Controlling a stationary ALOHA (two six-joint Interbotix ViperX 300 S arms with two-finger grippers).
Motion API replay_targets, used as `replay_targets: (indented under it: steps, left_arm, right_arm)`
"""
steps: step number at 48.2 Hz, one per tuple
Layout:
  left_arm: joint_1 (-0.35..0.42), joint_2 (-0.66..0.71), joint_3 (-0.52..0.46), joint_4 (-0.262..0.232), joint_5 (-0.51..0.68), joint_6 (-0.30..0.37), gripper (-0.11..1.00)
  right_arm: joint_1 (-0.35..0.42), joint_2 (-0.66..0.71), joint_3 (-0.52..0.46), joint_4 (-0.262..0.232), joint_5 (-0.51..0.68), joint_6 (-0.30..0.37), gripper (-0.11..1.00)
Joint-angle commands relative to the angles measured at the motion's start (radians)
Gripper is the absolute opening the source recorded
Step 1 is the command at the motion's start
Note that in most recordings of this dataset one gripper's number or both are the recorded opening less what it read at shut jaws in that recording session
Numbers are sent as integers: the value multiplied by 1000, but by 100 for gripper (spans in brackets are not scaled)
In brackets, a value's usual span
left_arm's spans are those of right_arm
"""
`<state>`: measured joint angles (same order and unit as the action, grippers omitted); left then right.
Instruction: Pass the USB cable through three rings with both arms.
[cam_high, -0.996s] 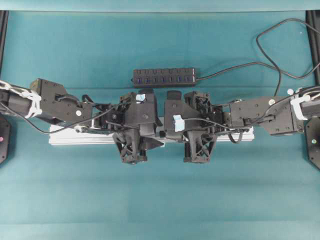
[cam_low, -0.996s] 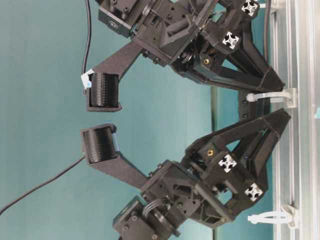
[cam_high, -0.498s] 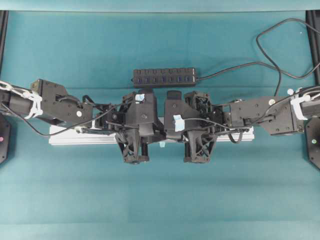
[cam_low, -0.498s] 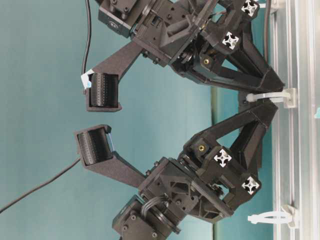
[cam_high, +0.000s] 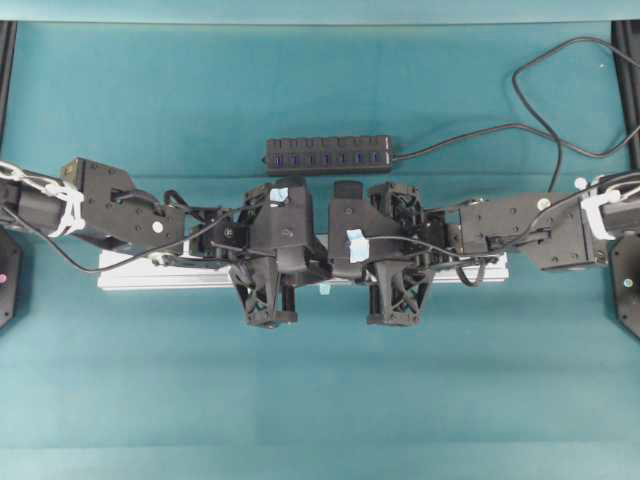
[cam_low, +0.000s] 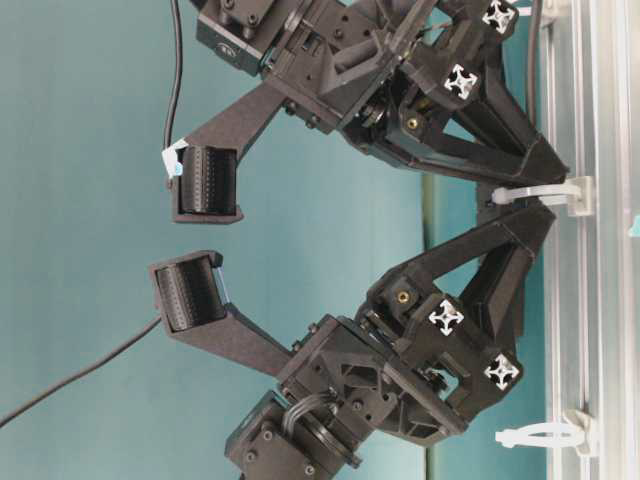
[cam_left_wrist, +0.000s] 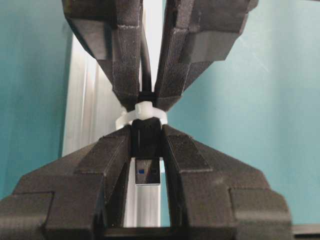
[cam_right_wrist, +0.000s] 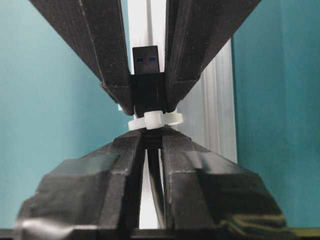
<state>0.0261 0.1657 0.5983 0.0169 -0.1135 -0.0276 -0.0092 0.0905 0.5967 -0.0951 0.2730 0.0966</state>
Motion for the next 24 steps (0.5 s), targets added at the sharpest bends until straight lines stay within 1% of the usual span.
replay_targets:
  steps: [1, 5, 8, 13, 16, 24]
  left_arm:
    - [5, -14, -6, 3, -3, 2, 23]
    - [5, -14, -6, 3, -3, 2, 23]
    - [5, -15, -6, 3, -3, 2, 23]
    - [5, -15, -5, 3, 0, 2, 23]
    - [5, -18, -6, 2, 6, 2, 23]
    - [5, -44, 0, 3, 44, 0, 23]
  right_arm:
    - [0, -6, -14, 3, -5, 5, -7]
    - [-2, -6, -15, 3, -5, 5, -5]
    - [-2, -6, -14, 3, -3, 6, -2]
    - [-2, -9, -9, 3, 8, 9, 12]
    - [-8, -14, -6, 3, 32, 11, 26]
    - [-20, -28, -12, 3, 75, 8, 75]
